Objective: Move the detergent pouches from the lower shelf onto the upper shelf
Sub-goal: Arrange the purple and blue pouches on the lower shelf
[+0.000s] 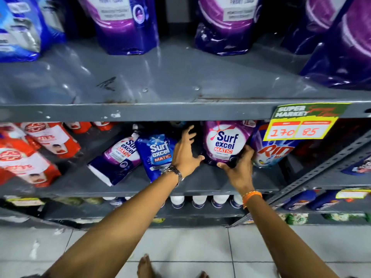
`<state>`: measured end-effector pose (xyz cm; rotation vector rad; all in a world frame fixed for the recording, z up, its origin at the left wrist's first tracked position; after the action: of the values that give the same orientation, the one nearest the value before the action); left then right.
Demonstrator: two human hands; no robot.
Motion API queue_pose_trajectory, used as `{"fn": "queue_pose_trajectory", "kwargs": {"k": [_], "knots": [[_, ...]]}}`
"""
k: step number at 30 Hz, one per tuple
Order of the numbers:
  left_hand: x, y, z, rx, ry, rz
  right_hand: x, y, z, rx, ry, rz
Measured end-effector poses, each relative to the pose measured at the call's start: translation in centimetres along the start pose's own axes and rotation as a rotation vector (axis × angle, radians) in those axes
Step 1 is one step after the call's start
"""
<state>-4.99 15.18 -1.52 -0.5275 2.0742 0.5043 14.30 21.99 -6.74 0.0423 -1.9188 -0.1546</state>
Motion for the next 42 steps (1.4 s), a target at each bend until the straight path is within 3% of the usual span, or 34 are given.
{"fn": "queue_pose_trajectory", "kwargs": {"k": [5,7,11,14,17,20,24,28,34,42], "knots": [[5.5,-1.0,-9.2,-0.328,0.039,-0.161,0.4,-5.1,0.5,-0.132,0.119,0.153],[8.7,-1.4,-11.8,-0.396,0.115,-0.347,1.7,-7.1,4.0,0.023,0.078,0.16],[11.4,-2.5,-11.0,-0.118,0.202,-0.601,4.8,-6.0,11.0,0.368,-0.144,0.08],[12.0,-2.6,-10.2,-0.151,-0.04,-0.705,5.7,-3.7,15.4,0.489,-0.217,0.181],[12.1,-2.2,-9.0,-0.173,-0.371,-0.766,6.4,-2.5,18.1,0.497,-0.111,0.361],[12.1,-2.2,-8.8,-0.15,-0.518,-0.793,6.9,-2.1,18.7,0.558,-0.047,0.471],[11.9,-2.3,-9.4,-0.059,-0.547,-0.789,7.0,-3.0,17.4,0.65,-0.015,0.566],[11.9,-2.6,-10.3,-0.062,-0.531,-0.721,7.2,-4.3,16.1,0.53,0.177,0.619],[10.1,-0.5,-11.9,-0.045,-0.461,-0.428,9.6,-3.0,15.0,0.386,0.348,0.392],[7.7,3.6,-12.0,-0.073,-0.161,-0.089,11.8,-1.7,14.7,0.147,0.271,-0.019]]}}
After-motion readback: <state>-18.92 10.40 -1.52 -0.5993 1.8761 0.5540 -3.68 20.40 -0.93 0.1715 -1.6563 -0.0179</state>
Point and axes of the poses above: each hand's wrist, its own y-axis towards the middle knuckle, its own z-axis out of the palm, x = y × z, the point moved 4 cm from there along y, towards the middle knuckle, and after that the axes turned 10 degrees about -x, right-handed, at the moved point
